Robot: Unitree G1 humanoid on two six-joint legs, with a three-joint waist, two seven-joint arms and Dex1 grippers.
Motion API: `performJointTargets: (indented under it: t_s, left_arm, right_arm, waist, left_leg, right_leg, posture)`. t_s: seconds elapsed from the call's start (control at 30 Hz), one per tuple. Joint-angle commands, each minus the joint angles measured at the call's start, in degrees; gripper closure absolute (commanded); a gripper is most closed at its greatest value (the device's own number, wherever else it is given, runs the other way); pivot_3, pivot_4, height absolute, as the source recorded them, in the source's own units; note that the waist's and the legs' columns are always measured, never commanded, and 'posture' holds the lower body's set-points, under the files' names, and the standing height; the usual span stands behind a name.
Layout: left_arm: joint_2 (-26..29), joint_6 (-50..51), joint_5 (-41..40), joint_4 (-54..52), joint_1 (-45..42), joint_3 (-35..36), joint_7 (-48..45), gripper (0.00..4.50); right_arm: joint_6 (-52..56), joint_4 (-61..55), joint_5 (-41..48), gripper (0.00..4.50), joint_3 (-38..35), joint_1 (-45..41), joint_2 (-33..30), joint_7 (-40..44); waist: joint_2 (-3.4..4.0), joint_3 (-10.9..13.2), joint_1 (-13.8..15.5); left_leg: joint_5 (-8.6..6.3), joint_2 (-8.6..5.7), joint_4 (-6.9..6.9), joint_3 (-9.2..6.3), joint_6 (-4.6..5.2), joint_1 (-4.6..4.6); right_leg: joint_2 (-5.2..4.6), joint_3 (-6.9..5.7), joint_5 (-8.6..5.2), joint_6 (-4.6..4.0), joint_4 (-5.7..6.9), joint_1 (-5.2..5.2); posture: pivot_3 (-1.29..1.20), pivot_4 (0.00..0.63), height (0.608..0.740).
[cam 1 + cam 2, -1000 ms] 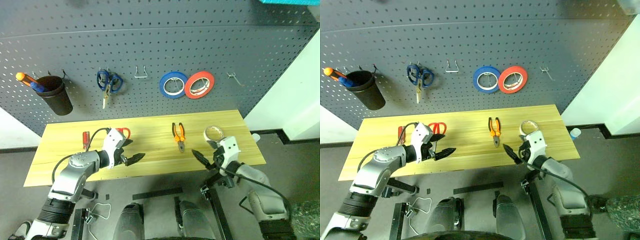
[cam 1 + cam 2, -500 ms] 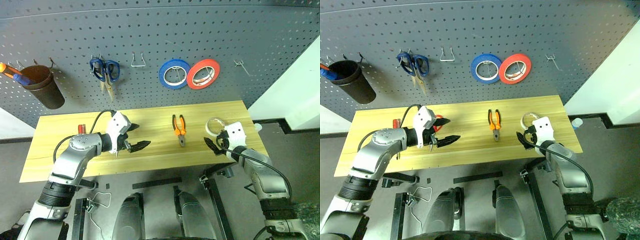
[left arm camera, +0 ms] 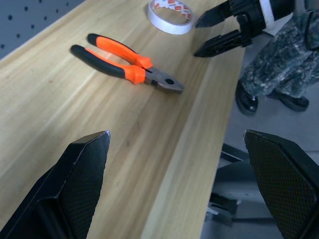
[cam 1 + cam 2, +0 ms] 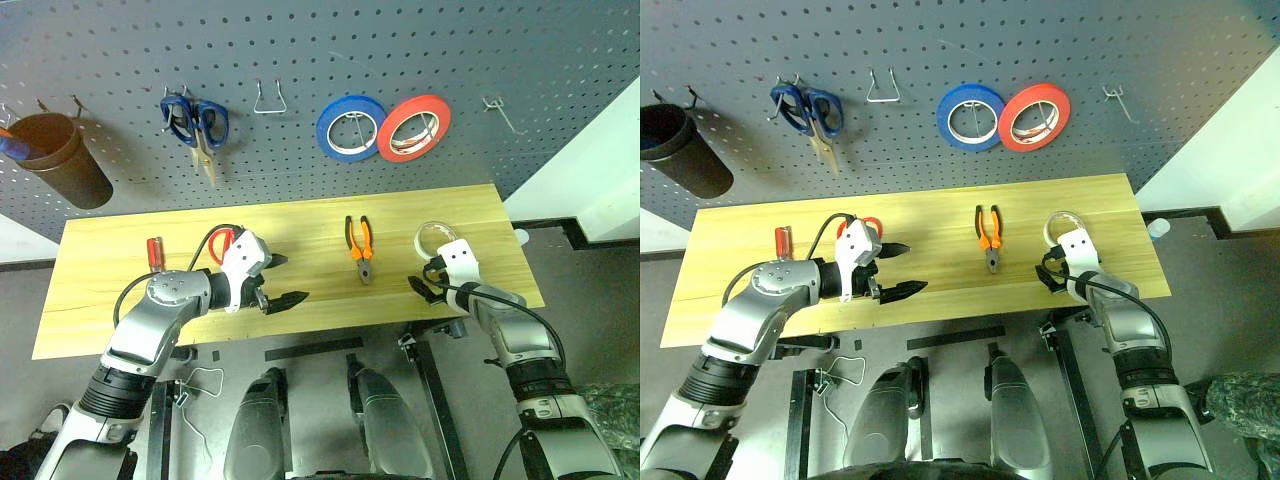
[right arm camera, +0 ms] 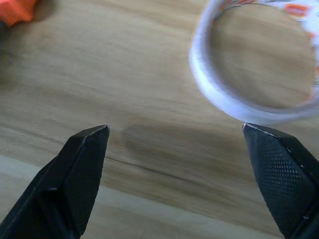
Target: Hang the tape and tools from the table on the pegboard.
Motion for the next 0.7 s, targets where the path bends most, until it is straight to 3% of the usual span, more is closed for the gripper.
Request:
performJointTargets:
  t_s: [0.03,0.4,0.57,0.7]
  left_arm:
    - [0.21,0.68,-1.53,-3.73,1.94,1.25,0.79,0.03]
    - [0.24,1.01,-3.26,-4.16,2.86,2.83,1.66,0.03]
    - [0.24,0.92,-3.39,-3.85,2.27,2.71,1.64,0.03]
    - [0.08,1.47,-3.87,-5.0,2.81,2.5,2.02,0.03]
  right_arm:
    - [-1.09,-1.08,0.01,0.03,-1.33,0.32,-0.74,0.16]
    - [1.04,-12.14,4.44,0.03,-6.43,3.55,-3.1,2.93]
    - [-0.1,-9.2,3.42,0.03,-6.54,0.84,-3.18,2.34]
    - [-3.33,-0.56,1.69,0.03,-5.09,-5.17,-2.53,2.02]
  waist:
    - [-0.01,0.2,-0.01]
    - [0.06,0.45,-0.12]
    - [0.04,0.52,-0.15]
    - [0.01,0.65,-0.24]
  left_leg:
    - [0.0,0.0,0.0,0.0,0.0,-0.01]
    - [0.01,0.0,0.0,0.0,-0.02,-0.02]
    - [0.01,0.0,-0.02,0.01,-0.02,-0.02]
    - [0.01,0.0,0.01,0.04,-0.03,-0.21]
  right_leg:
    - [-0.01,0.0,0.0,0.0,0.0,-0.01]
    - [-0.01,0.0,-0.03,0.05,0.03,-0.04]
    - [0.0,0.0,-0.03,0.05,0.04,-0.09]
    - [0.0,0.02,-0.01,0.05,0.04,-0.26]
  posture:
    - [0.01,0.394,0.721]
    - [0.0,0.389,0.721]
    - [0.01,0.387,0.721]
    - [0.01,0.393,0.721]
